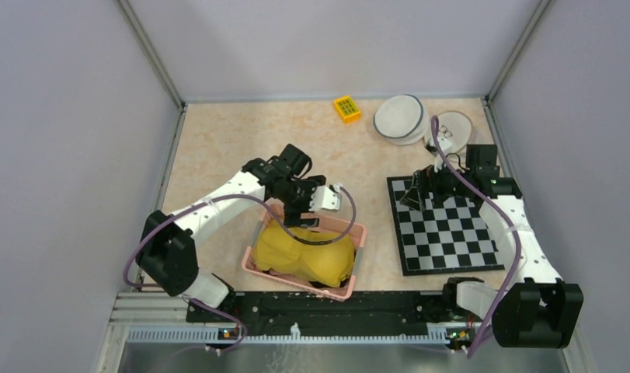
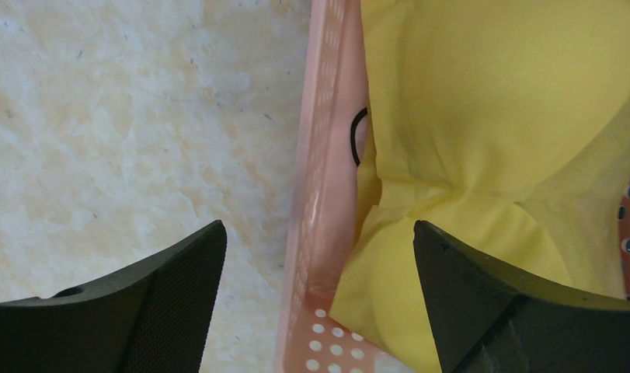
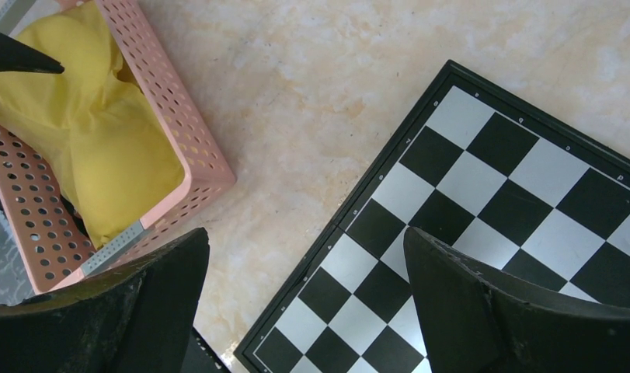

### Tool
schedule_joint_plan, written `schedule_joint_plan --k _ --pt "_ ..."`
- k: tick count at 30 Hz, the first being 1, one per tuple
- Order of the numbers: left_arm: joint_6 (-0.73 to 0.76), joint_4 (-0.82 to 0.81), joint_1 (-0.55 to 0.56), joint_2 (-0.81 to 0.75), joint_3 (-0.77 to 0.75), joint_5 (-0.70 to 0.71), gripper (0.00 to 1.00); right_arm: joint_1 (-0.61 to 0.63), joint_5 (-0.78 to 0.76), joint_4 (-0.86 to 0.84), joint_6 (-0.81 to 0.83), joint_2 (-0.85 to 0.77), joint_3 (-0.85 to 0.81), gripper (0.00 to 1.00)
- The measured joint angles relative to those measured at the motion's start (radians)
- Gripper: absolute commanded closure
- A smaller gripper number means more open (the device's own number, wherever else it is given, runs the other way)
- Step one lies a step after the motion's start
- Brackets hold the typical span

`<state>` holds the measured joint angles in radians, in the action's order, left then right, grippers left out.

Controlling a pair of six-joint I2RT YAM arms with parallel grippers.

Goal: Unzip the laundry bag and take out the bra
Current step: Move the bin to the center of the board.

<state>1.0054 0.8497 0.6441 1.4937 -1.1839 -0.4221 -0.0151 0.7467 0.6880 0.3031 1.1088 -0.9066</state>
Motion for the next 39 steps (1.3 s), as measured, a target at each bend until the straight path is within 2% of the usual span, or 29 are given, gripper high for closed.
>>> schedule_joint_plan --k 6,15,19,22,27,32,39 --pt "0.035 -0.088 0.037 0.053 0.008 0.054 0.43 0.000 -0.024 -0.003 0.000 -0.034 0.028 0.06" --pt "0.032 -0.110 0.024 0.086 0.050 0.117 0.80 0.000 -0.043 -0.016 -0.002 -0.039 0.045 0.06" --pt "0.015 -0.112 -0.031 0.086 0.061 0.105 0.88 0.000 -0.044 -0.018 -0.002 -0.039 0.045 0.06" --pt "-0.008 -0.114 -0.137 0.087 0.060 0.090 1.00 0.000 -0.045 -0.023 -0.004 -0.040 0.051 0.06" --pt "-0.061 -0.130 -0.337 0.126 0.016 0.095 1.00 0.000 -0.046 -0.030 -0.009 -0.040 0.062 0.06" --pt "-0.145 -0.179 -0.515 0.234 -0.095 0.114 1.00 0.000 -0.046 -0.033 -0.010 -0.040 0.062 0.06" --pt "-0.346 -0.216 -0.754 0.438 -0.347 0.151 1.00 0.000 -0.048 -0.037 -0.010 -0.039 0.062 0.06"
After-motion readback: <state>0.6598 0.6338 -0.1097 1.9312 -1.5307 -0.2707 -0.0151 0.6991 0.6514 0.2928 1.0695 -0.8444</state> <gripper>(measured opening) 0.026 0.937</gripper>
